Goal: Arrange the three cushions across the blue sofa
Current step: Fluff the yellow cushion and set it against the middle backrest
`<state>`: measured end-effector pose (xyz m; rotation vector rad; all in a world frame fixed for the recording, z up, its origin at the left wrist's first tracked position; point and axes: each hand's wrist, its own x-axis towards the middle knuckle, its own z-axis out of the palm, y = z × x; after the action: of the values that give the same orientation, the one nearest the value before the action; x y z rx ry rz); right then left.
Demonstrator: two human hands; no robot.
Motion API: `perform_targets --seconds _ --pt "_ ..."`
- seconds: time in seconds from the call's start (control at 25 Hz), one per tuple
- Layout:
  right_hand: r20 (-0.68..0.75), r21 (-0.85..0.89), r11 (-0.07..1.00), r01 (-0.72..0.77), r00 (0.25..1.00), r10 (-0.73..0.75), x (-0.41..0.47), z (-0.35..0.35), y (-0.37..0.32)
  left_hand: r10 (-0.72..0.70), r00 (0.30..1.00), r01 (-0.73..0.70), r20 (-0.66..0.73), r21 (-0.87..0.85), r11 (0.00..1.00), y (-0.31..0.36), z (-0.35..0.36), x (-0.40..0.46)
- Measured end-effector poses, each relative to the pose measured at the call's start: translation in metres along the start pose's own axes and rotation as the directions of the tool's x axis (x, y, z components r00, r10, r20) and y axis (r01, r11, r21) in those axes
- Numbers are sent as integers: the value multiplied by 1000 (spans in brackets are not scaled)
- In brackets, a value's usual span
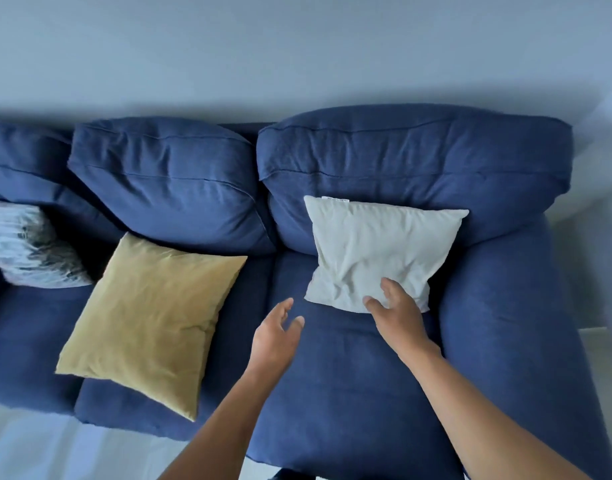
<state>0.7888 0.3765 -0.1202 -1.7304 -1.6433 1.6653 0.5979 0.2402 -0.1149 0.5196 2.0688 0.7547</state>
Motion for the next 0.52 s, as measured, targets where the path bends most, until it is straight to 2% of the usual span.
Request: perform_targets --seconds 0.28,0.52 --pt "98 -155 968 196 978 -182 -87 56 -41 -5 989 0 -151 -29 1000 -56 -79 -72" --pt "99 -234 940 250 968 -232 -171 129 -53 54 979 -60 -197 -25 998 -125 -153 -123"
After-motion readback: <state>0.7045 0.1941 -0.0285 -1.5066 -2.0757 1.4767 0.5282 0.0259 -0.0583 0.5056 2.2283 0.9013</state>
